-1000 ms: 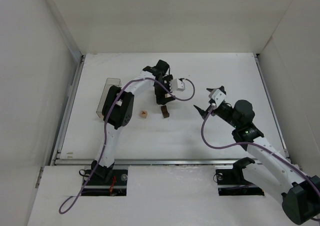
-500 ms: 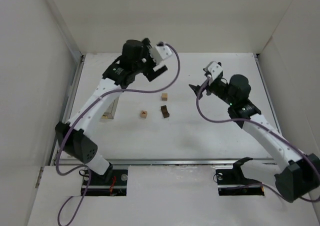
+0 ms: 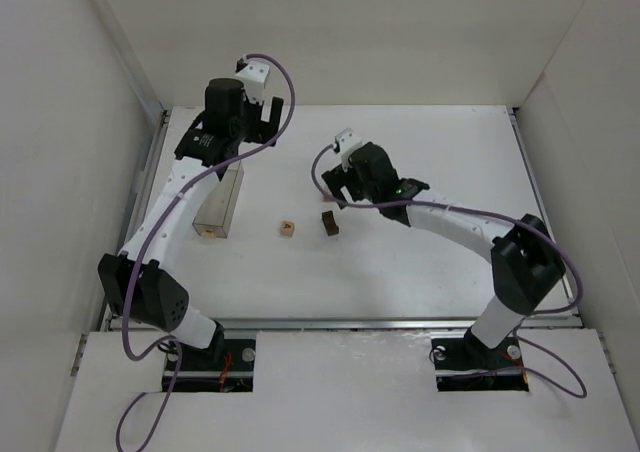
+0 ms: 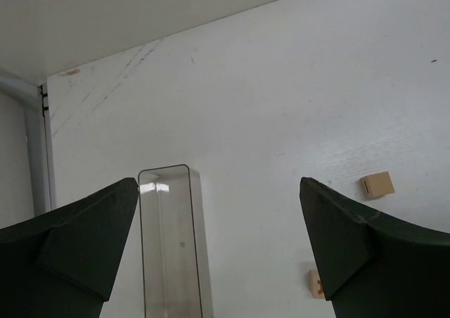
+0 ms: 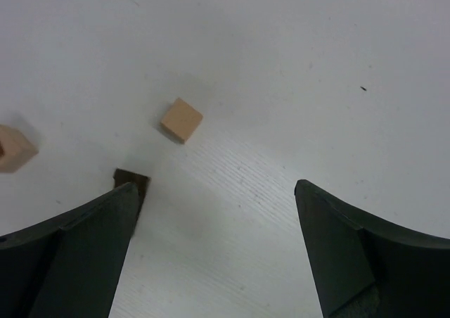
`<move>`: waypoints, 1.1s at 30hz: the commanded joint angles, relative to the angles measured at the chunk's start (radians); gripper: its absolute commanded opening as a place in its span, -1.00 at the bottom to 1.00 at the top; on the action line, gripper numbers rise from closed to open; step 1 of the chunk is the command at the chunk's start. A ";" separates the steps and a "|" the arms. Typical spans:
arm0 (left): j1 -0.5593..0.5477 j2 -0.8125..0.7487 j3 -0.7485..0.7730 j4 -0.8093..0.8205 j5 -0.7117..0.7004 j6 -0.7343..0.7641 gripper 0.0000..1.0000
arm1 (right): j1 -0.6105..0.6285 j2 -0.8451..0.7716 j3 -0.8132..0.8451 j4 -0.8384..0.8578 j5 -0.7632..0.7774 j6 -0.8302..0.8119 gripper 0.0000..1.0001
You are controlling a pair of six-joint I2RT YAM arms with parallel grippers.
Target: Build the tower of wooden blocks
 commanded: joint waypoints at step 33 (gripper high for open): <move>-0.004 -0.099 -0.077 0.026 0.010 -0.001 0.86 | 0.044 0.390 0.301 -0.411 -0.269 0.239 0.20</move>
